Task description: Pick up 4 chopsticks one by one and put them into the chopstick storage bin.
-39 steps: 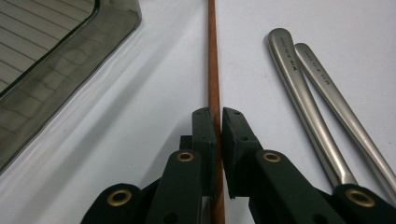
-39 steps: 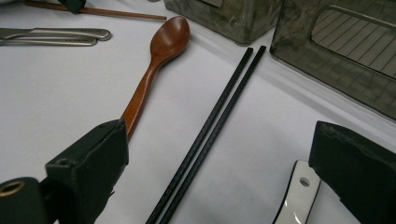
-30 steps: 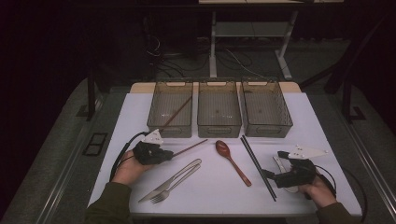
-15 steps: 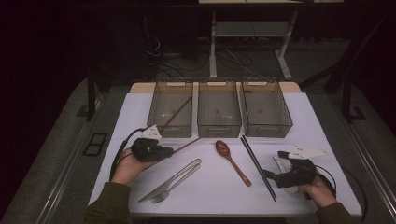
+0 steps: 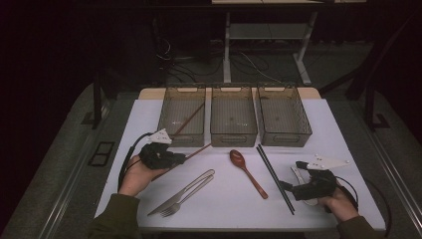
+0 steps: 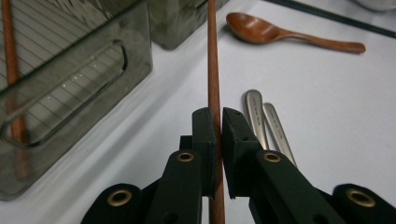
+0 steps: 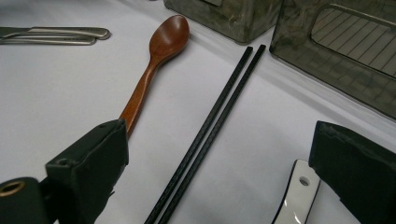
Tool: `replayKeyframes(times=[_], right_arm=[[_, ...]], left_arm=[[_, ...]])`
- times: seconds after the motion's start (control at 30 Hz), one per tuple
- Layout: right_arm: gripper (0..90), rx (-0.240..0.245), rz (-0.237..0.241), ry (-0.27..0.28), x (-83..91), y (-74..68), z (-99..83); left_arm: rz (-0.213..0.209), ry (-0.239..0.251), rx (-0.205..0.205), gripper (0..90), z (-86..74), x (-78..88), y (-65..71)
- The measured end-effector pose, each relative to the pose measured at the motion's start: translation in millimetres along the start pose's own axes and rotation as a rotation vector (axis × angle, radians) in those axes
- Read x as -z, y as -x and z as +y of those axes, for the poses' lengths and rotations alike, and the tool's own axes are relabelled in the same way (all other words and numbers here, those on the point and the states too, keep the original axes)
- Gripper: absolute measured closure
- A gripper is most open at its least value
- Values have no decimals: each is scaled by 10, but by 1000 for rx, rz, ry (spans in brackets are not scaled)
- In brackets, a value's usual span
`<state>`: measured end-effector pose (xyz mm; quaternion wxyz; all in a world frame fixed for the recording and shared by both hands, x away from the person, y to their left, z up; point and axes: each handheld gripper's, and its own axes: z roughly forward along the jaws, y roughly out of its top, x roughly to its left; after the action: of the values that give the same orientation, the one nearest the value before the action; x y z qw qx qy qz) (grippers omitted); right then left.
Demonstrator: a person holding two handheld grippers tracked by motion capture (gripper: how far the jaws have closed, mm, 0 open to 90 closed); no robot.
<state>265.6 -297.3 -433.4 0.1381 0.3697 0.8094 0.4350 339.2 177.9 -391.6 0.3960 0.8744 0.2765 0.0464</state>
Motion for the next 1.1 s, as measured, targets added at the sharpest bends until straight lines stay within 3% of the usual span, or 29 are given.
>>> replayKeyframes(times=[0.43, 1.1], right_arm=[[47, -2, -5, -7, -18, -3, 0], [47, -7, -9, -3, -17, 3, -4]], left_arm=[[22, 38, 2, 833, 204, 132, -83], [85, 56, 29, 833, 576, 122, -411]])
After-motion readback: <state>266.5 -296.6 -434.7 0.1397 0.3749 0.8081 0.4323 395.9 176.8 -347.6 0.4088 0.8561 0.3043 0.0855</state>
